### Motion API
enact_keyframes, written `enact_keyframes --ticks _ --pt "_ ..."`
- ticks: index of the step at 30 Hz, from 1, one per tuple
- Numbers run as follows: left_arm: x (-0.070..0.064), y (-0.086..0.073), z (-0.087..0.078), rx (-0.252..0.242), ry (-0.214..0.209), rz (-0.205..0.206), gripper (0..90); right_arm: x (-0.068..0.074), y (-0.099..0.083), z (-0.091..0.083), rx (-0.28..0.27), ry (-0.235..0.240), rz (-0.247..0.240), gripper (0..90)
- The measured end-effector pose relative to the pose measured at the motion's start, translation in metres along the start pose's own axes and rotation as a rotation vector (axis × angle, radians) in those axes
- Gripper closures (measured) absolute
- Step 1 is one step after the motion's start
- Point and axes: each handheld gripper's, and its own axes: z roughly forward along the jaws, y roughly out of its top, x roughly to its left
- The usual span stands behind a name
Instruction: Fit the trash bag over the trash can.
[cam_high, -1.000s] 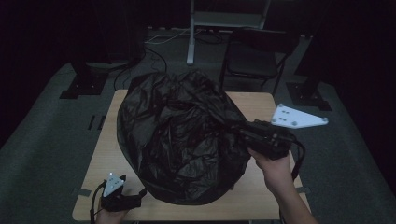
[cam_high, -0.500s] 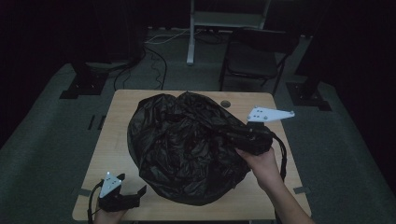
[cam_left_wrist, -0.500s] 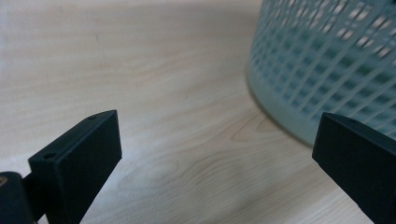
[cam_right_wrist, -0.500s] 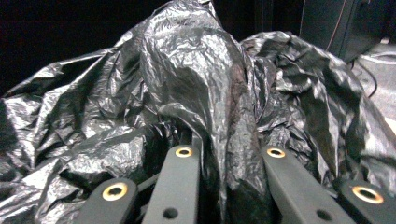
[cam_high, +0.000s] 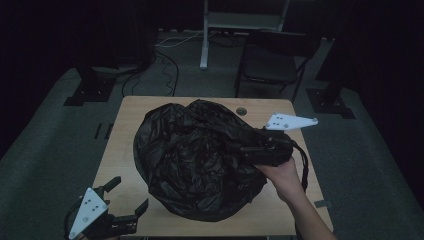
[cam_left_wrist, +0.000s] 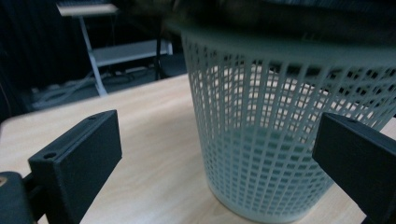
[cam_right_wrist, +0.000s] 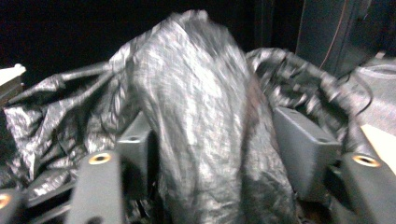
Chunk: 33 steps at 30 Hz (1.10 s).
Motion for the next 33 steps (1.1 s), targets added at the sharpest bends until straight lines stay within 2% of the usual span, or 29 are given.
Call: enact_keyframes --ticks 3,7,9,11,13,16,18,20,22,24,25,26,33 --pt "-0.002 0.005 -0.002 -0.013 -0.012 -0.001 1.7 -0.002 0.009 -0.016 -0.047 -0.007 0.007 26.5" --pt "-0.001 0.01 -0.009 -0.044 0.001 -0.006 1.7 -0.007 0.016 -0.038 -0.11 -0.026 0.017 24.3" --pt "0.002 0.013 -0.013 -0.058 0.015 -0.017 1.7 -0.014 0.018 -0.047 -0.144 -0.045 0.035 24.2" --pt "0.007 0.016 -0.016 -0.068 0.031 -0.034 1.7 -0.023 0.021 -0.053 -0.155 -0.062 0.059 24.2" --pt "0.014 0.021 -0.021 -0.09 0.059 -0.058 1.7 -0.035 0.022 -0.054 -0.15 -0.091 0.09 24.2" --pt "0.026 0.031 -0.029 -0.12 0.076 -0.103 1.7 -0.058 0.017 -0.044 -0.095 -0.153 0.137 24.2" --pt "0.033 0.039 -0.031 -0.139 0.084 -0.109 1.7 -0.072 0.009 -0.035 -0.05 -0.17 0.175 24.2" --pt "0.042 0.047 -0.028 -0.129 0.085 -0.113 1.7 -0.084 -0.001 -0.026 -0.014 -0.178 0.207 24.2" --pt "0.051 0.052 -0.021 -0.112 0.046 -0.151 1.7 -0.092 -0.01 -0.021 0.009 -0.173 0.235 24.2" --pt "0.06 0.056 -0.009 -0.093 -0.018 -0.202 1.7 -0.096 -0.016 -0.019 0.014 -0.163 0.26 24.2" --pt "0.062 0.057 -0.006 -0.091 -0.03 -0.215 1.7 -0.097 -0.02 -0.02 0.015 -0.155 0.272 24.2" --pt "0.066 0.058 0.002 -0.081 -0.07 -0.237 1.7 -0.097 -0.021 -0.02 0.011 -0.153 0.273 24.2" --pt "0.076 0.061 0.032 -0.057 -0.24 -0.357 1.7 -0.092 -0.043 -0.035 0.01 -0.057 0.321 23.8"
